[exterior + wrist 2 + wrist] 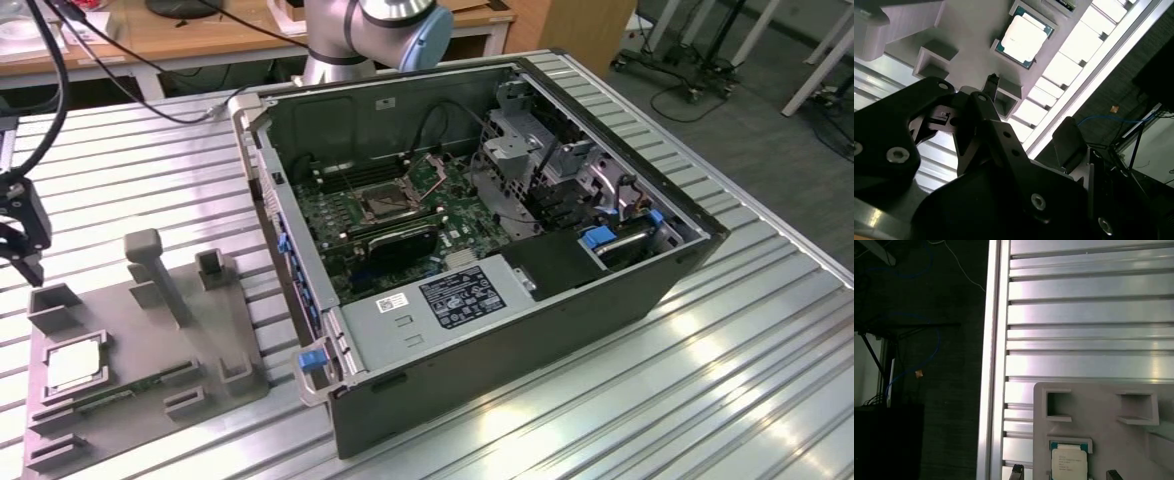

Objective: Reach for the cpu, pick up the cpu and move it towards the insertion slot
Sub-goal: 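Pick up the cpu and move it towards the insertion slot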

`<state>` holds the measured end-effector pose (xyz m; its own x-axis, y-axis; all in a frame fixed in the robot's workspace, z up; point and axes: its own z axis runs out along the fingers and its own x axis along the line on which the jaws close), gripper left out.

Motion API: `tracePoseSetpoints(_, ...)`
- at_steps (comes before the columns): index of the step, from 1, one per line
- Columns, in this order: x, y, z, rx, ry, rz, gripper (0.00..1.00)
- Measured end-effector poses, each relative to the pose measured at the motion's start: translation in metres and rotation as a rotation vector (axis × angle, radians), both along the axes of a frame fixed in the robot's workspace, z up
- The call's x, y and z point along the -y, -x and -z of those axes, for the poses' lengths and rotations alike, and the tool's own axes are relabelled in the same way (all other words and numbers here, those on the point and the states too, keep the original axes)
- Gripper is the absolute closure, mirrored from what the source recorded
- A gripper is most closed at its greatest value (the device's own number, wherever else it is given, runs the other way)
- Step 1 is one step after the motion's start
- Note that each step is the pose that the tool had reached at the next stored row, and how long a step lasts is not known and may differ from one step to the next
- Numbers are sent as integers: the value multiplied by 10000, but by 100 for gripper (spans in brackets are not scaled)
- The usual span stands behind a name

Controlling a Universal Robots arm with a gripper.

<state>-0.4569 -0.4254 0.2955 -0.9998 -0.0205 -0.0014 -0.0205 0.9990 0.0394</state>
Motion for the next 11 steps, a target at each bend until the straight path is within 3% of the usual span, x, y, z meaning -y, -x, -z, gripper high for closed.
tracePoseSetpoints(11, 16, 0, 154, -1, 0, 0, 29)
